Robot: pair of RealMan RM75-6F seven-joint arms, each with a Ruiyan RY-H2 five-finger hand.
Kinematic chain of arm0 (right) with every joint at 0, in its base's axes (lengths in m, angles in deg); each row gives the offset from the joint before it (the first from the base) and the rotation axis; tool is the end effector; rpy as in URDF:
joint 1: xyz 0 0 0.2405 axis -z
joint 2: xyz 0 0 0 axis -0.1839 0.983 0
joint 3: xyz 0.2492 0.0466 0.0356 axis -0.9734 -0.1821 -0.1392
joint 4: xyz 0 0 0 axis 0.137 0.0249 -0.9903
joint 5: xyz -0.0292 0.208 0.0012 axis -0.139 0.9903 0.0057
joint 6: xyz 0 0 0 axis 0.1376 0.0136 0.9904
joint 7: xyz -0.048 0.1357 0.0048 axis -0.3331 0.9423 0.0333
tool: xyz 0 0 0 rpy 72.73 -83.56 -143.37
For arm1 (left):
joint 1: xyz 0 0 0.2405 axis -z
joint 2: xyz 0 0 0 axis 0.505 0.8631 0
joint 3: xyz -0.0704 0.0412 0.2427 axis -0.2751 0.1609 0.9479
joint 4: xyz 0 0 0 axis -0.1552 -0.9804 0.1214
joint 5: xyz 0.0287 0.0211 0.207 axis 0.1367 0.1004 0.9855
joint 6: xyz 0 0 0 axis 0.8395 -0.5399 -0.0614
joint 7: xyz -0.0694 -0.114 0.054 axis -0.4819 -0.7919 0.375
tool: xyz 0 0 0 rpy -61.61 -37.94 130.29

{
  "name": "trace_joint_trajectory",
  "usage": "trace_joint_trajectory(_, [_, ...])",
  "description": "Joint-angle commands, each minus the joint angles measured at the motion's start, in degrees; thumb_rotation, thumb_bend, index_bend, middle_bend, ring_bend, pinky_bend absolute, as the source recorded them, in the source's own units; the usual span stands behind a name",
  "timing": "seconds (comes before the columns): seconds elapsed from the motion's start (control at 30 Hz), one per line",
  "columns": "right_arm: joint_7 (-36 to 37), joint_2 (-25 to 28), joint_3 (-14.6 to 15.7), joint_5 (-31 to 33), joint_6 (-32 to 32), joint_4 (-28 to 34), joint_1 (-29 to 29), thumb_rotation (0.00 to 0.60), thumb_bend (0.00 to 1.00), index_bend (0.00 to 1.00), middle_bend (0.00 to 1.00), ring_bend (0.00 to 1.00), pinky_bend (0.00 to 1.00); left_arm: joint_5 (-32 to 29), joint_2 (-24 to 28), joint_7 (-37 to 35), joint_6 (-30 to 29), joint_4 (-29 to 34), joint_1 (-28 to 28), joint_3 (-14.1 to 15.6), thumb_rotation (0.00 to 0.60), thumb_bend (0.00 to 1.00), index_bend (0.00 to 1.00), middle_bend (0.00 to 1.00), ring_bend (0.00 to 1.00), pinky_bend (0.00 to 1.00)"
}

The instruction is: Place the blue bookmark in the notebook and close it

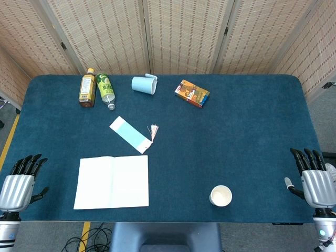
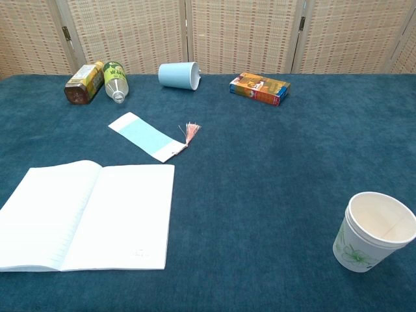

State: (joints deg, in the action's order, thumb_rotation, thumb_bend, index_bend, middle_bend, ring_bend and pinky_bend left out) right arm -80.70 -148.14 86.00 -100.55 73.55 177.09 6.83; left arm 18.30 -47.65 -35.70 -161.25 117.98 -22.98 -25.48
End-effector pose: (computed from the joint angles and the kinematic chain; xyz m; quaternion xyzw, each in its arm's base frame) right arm -0.3220 -0.1794 0.1563 0.5948 -0.3666 0.3590 0.6189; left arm -0.2963 0.1942 0.1439 -0.6421 -0.3110 -0.3292 0.6186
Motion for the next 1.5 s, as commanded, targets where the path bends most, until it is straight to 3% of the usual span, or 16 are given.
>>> trace_joint_trajectory(0.03, [0.0, 0.0, 0.0, 0.1, -0.2, 0.1, 0.0, 0.6, 0.26, 0.05, 0.16, 0.06, 0.04, 0.0, -0.6, -0.1, -0.5, -0.4, 0.0, -0.3, 0.6, 0.22, 0.21, 0.15, 0.13, 0.17])
trace_joint_trajectory(0.63, [1.4, 0.6, 0.4, -0.4, 0.7, 1.2, 0.8, 0.6, 0.27, 0.05, 0.17, 0.06, 0.04, 2.0, -1.5, -1.9, 2.0, -0.9, 3.3, -1.1, 0.6, 0.22, 0.23, 0.15, 0.14, 0.17])
trace_joint_trajectory(0.87, [0.8, 1.4, 0.8, -1.0, -0.2, 2.3, 0.4, 0.6, 0.27, 0.05, 0.17, 0.06, 0.04, 5.9, -1.1, -5.5, 8.4, -2.2, 10.9, -3.4, 0.6, 0.22, 0.25, 0.15, 0.14, 0.17])
trace_joint_trajectory(1.13, [-0.1, 2.5, 0.9, -1.3, 0.8, 3.9, 1.0, 0.6, 0.27, 0.05, 0.17, 0.06, 0.04, 8.0, -3.2, -9.2, 22.0, -8.3, 23.7, -5.8, 0.6, 0.22, 0.26, 0.16, 0.14, 0.19])
trace_joint_trajectory(1.23, [-0.4, 2.8, 1.1, -1.3, 1.2, 4.3, 1.4, 0.6, 0.27, 0.05, 0.17, 0.06, 0.04, 7.7, -4.9, -12.5, 26.5, -10.9, 27.7, -6.2, 0.6, 0.27, 0.26, 0.18, 0.14, 0.19])
trace_joint_trajectory(1.4, [-1.4, 3.5, 1.0, -0.6, 1.4, 5.3, 1.8, 0.6, 0.29, 0.05, 0.17, 0.06, 0.04, 6.1, -8.3, -16.6, 32.9, -16.5, 33.4, -6.6, 0.6, 0.47, 0.26, 0.2, 0.14, 0.19])
trace_joint_trajectory(1.5, [-1.9, 3.7, 0.9, -0.6, 1.3, 5.8, 1.7, 0.6, 0.29, 0.05, 0.17, 0.06, 0.04, 4.8, -9.9, -18.2, 36.3, -19.1, 36.3, -6.9, 0.6, 0.53, 0.25, 0.2, 0.14, 0.19])
